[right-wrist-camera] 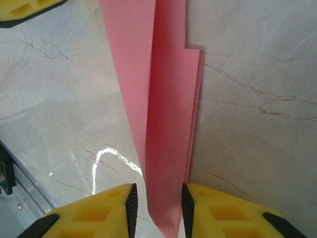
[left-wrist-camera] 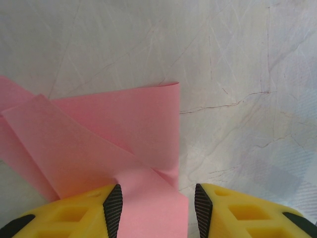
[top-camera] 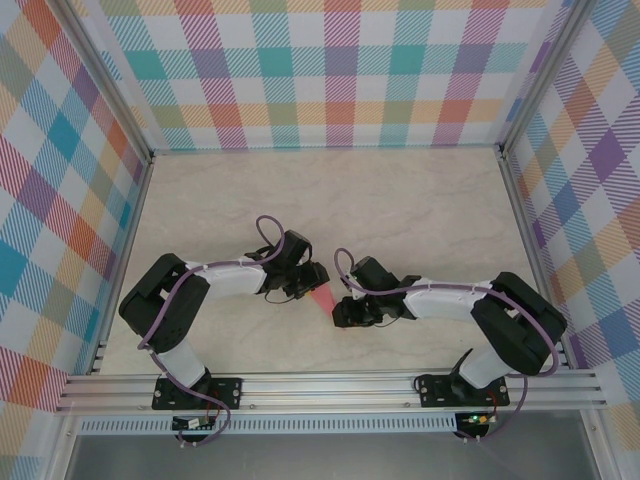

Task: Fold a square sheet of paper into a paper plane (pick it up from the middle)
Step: Fold the wing for the fifth time at the center of the table.

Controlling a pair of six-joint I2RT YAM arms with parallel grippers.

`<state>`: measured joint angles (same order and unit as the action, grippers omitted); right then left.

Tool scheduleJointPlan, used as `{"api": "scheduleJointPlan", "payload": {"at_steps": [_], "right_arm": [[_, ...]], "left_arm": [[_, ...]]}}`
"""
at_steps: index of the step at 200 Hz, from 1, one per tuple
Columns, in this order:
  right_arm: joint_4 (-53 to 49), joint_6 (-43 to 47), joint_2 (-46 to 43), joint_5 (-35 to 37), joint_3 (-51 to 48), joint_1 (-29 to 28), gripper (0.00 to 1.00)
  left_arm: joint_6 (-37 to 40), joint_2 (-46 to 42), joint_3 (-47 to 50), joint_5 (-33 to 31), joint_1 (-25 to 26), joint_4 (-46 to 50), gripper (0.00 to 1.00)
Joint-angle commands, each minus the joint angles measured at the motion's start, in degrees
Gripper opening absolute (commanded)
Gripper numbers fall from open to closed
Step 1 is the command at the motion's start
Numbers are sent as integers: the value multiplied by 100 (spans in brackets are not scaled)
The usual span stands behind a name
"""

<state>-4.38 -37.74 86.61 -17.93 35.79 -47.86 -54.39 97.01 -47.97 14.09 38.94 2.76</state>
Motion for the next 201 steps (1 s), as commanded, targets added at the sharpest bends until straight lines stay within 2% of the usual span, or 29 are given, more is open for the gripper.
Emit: {"api": "scheduleJointPlan", "payload": {"at_steps": [1, 59, 138, 182, 201], "right_arm": [[260, -156, 49, -189, -29, 86, 31], [376, -252, 20, -414, -144, 292, 30], [168, -173, 295, -444, -79, 294, 29], [-131, -72, 348, -263, -24, 294, 22], [-137, -4, 357, -387, -38, 294, 23]], "left_arm": [[88, 131, -84, -62, 17, 174, 46], [93, 151, -97, -39, 17, 173, 46], [87, 150, -100, -51, 17, 179, 46], [95, 147, -100, -47, 17, 183, 46], [87, 151, -104, -60, 17, 181, 46]]}}
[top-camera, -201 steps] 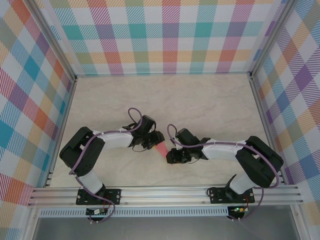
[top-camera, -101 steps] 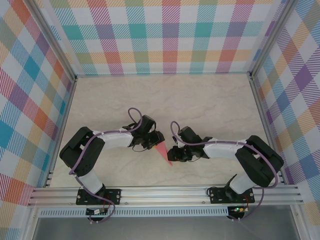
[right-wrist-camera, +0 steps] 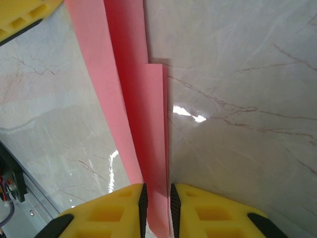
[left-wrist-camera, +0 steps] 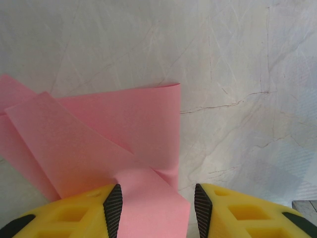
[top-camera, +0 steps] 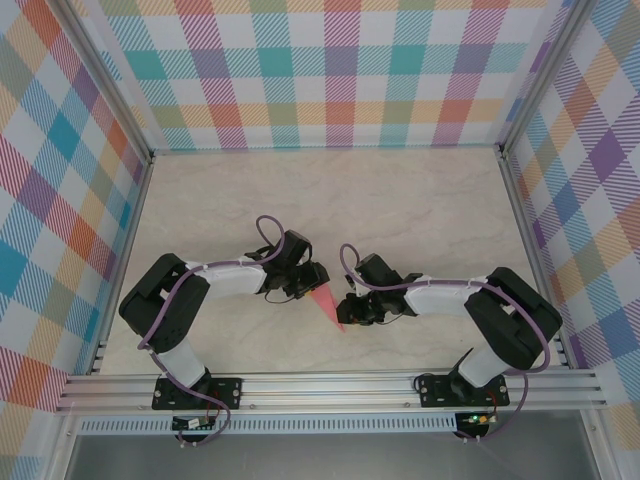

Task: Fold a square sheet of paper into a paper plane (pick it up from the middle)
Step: Fold the wing for the fifth time at the center of the table.

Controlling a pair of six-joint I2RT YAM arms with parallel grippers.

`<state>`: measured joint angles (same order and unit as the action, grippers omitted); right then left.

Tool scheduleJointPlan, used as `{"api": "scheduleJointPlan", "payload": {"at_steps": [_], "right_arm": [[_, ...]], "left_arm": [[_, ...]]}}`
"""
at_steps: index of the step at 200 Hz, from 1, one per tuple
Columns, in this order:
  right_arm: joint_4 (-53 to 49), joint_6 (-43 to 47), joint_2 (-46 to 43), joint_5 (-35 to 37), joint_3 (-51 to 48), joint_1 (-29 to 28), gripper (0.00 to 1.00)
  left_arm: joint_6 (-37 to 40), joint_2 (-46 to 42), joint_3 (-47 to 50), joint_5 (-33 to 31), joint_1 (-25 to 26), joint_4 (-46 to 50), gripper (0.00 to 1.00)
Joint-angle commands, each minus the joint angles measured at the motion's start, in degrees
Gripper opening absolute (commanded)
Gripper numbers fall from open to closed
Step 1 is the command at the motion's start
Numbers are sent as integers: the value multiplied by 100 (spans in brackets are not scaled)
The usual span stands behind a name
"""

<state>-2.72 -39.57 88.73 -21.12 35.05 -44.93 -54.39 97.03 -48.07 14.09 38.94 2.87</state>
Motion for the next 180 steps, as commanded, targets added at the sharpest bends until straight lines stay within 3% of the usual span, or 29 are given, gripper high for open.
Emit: {"api": "scheduleJointPlan", "payload": {"at_steps": [1, 115, 151, 180], "right_arm": [[-306, 187, 145, -77, 32, 1, 23], [-1539, 672, 312, 519, 617, -130, 22], [-1583, 611, -95, 517, 762, -134, 22], [-1504, 602, -421, 377, 767, -139, 29]], "left_arm": [[87, 149, -95, -58, 17, 170, 46], [92, 162, -95, -38, 15, 203, 46], [96, 139, -93, -50, 11, 230, 46], [97, 148, -93, -49, 17, 229, 46]]}}
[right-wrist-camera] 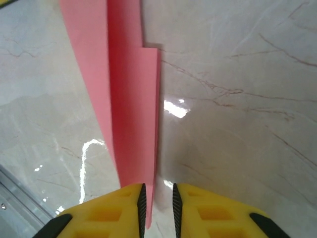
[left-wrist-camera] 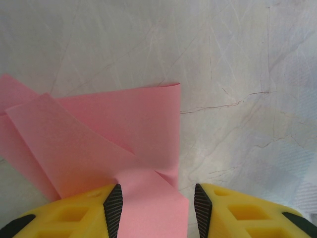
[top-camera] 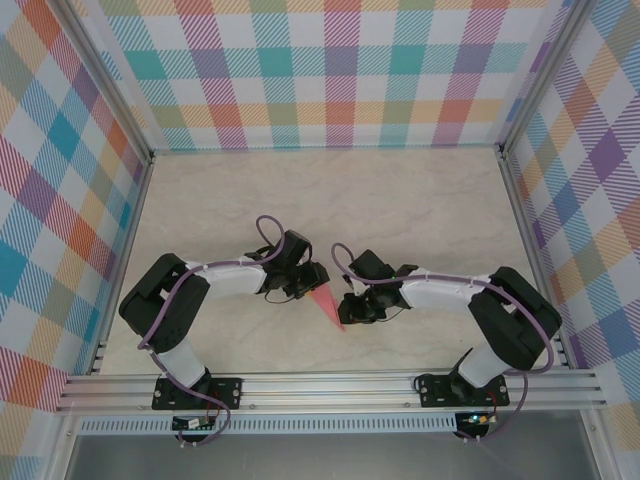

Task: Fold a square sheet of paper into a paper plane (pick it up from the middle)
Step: Fold the wing for the fifth time at the center of the table.

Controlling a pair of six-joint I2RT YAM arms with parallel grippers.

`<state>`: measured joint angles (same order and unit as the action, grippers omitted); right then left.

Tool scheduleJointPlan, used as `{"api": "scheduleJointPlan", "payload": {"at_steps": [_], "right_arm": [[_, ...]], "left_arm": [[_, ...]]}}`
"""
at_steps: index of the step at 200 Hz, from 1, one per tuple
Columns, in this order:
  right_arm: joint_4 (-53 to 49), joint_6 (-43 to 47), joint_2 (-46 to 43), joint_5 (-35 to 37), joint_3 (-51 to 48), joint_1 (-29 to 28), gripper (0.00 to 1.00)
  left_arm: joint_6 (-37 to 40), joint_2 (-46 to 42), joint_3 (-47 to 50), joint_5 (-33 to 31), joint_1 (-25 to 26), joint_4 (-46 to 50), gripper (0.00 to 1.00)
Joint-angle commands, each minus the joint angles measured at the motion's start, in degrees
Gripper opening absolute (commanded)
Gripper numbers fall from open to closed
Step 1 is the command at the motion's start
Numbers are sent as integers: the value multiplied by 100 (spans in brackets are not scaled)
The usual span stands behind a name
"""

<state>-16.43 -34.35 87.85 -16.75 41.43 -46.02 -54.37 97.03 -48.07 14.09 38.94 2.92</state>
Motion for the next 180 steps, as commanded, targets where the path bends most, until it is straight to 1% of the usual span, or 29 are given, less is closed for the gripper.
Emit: {"api": "scheduleJointPlan", "payload": {"at_steps": [1, 38, 99, 136, 180], "right_arm": [[-129, 78, -336, -67, 124, -30, 29], [220, -29, -271, -453, 109, -30, 33], [228, 34, 287, -504, 330, -30, 33], [200, 43, 508, -414, 343, -34, 27], [157, 42, 526, -381, 191, -30, 19]], "left_arm": [[94, 149, -90, -47, 17, 221, 46], [102, 144, -89, -31, 17, 220, 46], [102, 153, -91, -29, 17, 202, 46], [103, 141, -88, -28, 16, 209, 46], [102, 125, -78, -38, 17, 199, 46]]}}
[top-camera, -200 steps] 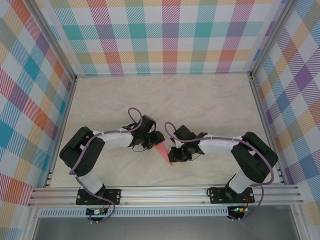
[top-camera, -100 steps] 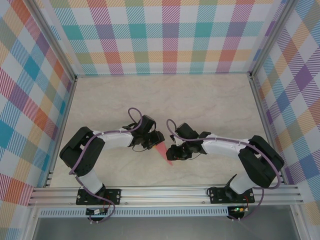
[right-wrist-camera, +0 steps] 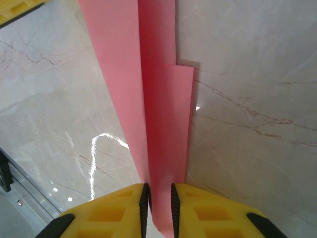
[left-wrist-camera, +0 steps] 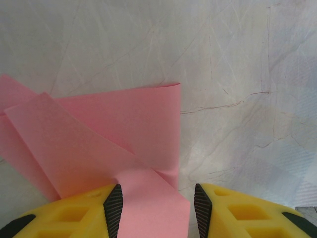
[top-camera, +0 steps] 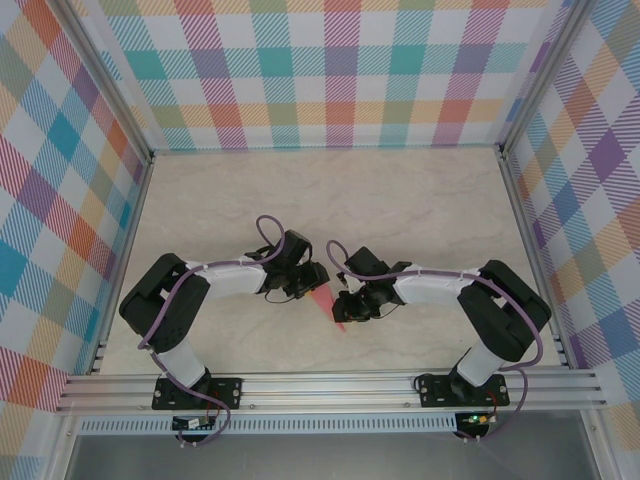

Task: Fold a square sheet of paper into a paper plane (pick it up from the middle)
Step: Fold the wing for the fifth time at the center of the table.

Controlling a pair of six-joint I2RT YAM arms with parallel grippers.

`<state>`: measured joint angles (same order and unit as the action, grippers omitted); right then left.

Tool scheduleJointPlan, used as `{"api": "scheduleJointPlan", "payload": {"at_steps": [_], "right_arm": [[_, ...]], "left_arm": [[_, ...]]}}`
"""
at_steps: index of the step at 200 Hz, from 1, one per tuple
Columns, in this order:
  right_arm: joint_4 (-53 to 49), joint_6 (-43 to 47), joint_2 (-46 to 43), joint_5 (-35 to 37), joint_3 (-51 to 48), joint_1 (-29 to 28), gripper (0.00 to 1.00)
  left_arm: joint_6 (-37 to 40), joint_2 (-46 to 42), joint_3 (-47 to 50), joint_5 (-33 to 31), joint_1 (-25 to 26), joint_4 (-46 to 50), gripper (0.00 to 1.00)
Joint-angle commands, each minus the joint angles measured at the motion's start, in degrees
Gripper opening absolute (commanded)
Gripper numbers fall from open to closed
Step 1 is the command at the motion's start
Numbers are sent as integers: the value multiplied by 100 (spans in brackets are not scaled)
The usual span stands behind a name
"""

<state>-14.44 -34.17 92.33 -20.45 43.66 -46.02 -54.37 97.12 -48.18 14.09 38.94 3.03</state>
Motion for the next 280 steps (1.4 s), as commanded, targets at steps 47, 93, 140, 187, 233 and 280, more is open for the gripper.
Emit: {"api": "scheduleJointPlan", "payload": {"at_steps": [47, 93, 140, 187, 233, 280], "right_arm": [[-317, 147, 201, 110, -111, -121, 19], [-708, 77, 341, 742, -97, -221, 14], [-784, 27, 550, 858, -112, -271, 13], [-1000, -82, 409, 1266, -55, -373, 14], [-836, -340, -708, 1445, 40, -363, 25], [68, -422, -899, 267, 12, -358, 15]], "left_arm": [[96, 132, -81, -38, 13, 195, 46], [88, 133, -85, -40, 17, 196, 45], [93, 140, -85, -55, 14, 221, 46], [91, 175, -97, -35, 17, 230, 45], [116, 191, -96, -40, 17, 278, 45], [162, 192, -130, -58, 17, 357, 45]]}}
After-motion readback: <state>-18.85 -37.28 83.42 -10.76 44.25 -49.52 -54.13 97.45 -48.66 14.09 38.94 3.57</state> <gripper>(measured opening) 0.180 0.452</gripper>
